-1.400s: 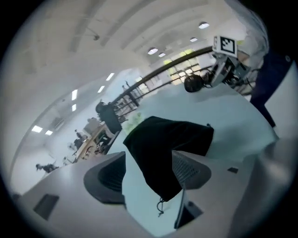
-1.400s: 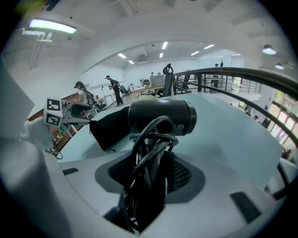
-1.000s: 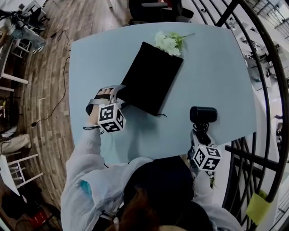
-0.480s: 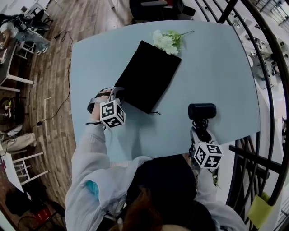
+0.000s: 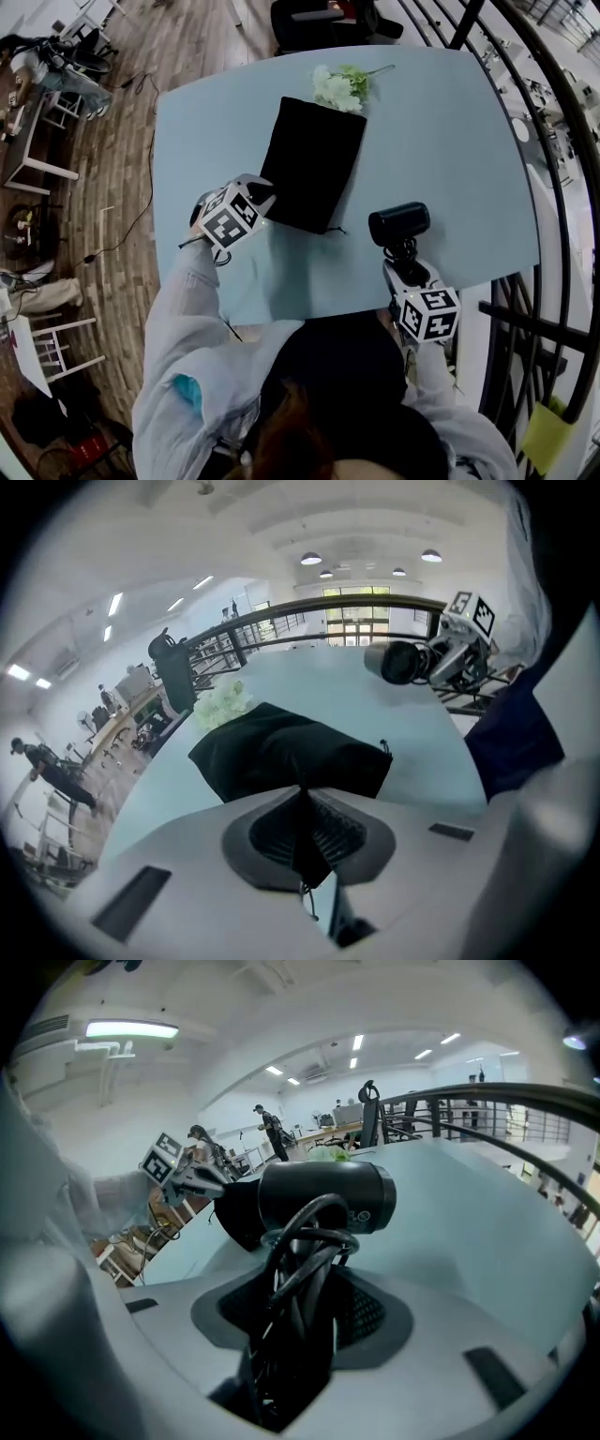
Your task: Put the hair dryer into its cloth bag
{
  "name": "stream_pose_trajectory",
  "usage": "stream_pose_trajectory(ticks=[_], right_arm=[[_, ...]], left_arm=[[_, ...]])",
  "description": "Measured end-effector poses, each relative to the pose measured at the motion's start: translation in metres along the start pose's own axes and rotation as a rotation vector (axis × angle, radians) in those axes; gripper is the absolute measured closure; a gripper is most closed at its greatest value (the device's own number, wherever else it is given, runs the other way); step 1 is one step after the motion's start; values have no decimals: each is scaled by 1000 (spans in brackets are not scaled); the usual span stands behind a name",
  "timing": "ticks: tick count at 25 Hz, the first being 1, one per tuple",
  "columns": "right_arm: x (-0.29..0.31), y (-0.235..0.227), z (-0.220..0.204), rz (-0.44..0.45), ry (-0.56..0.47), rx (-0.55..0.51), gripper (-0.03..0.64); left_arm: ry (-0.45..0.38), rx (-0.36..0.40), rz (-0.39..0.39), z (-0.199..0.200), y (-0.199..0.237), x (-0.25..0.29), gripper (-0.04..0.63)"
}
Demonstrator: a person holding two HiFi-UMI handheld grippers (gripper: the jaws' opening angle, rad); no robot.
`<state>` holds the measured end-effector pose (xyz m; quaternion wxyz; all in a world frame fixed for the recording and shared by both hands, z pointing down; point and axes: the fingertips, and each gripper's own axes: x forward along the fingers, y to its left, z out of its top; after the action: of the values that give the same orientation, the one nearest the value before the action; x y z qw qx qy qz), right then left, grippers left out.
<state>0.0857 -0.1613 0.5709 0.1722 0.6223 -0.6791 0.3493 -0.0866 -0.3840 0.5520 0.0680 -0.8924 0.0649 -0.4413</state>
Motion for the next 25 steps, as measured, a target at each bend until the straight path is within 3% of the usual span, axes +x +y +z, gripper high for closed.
stream_pose_trajectory(ticks=[9, 15, 19, 25], right_arm=[[-24, 14, -8, 53, 3, -60, 419], [-36, 28, -10, 80, -8, -64, 419], [-38, 46, -12, 132, -3, -100, 419], [-29, 77, -22, 246, 34, -137, 419]], left_arm=[[-135, -182, -115, 73, -18, -1, 566], [-239, -245, -124, 123, -23, -3, 566], [-237, -211, -142, 150, -37, -2, 566], [-210, -81, -169, 175, -68, 3, 566]])
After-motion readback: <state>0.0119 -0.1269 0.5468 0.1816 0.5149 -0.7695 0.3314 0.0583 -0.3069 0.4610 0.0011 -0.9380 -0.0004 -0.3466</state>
